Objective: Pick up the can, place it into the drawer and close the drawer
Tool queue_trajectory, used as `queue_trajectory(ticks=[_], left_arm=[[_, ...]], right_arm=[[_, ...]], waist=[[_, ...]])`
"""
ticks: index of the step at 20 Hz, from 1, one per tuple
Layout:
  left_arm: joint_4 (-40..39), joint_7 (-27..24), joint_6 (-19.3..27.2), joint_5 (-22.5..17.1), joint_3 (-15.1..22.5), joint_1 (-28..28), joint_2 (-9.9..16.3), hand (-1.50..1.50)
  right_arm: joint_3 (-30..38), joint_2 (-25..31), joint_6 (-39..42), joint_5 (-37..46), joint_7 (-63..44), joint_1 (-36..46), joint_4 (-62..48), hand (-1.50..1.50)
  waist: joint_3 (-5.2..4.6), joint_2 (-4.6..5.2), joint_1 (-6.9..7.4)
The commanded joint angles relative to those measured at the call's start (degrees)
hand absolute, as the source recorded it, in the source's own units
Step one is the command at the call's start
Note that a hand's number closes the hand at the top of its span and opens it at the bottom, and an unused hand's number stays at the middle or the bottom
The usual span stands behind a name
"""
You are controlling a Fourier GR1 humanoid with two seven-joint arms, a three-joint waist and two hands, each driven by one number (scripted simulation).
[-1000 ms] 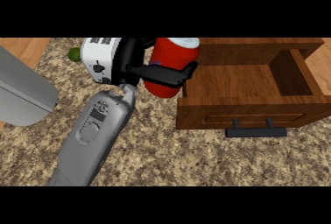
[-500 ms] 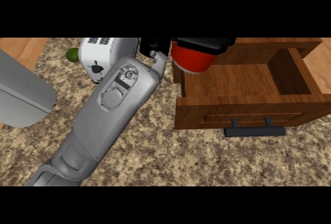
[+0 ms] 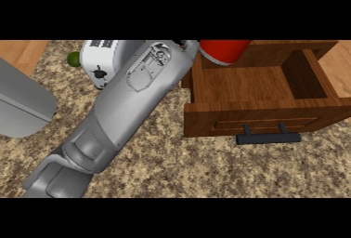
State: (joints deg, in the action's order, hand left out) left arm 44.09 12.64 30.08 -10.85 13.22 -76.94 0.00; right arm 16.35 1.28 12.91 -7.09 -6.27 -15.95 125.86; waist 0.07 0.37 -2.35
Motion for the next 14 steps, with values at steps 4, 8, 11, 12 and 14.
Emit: queue_trajectory(ticks=[4, 8, 11, 12, 14], left_arm=[[-9.1, -2.1, 3.2, -6.4, 5.4, -7.0, 0.0, 1.50], [-10.5, -4.1, 1.5, -7.8, 6.7, -6.6, 0.0, 1.50], [-15.8, -4.4, 2.4, -10.7, 7.5, -9.4, 0.0, 1.50], [-12.9, -6.1, 4.1, -12.3, 11.0, -6.1, 0.0, 1.50], [-15.2, -7.7, 3.5, -13.3, 10.6, -5.8, 0.0, 1.50]], right_arm=[[-2.5, -0.6, -1.0, 1.8, -2.4, 2.5, 0.1, -1.50], [1.6, 0.8, -0.9, -0.3, 0.5, 4.5, -4.5, -1.50], [-0.7, 0.9, -0.5, 1.0, -0.8, 4.4, -2.5, -1.50], [-4.1, -1.2, -3.0, 3.7, -2.1, 5.3, -1.9, -1.50], [-0.2, 1.2, -0.5, 0.4, -0.9, 4.7, -2.0, -1.50]], waist=[[0.02, 0.29, -1.13], [0.04, 0.14, -0.35], [0.08, 0.62, -2.17], [0.05, 0.48, -1.90], [0.07, 0.52, -2.12]])
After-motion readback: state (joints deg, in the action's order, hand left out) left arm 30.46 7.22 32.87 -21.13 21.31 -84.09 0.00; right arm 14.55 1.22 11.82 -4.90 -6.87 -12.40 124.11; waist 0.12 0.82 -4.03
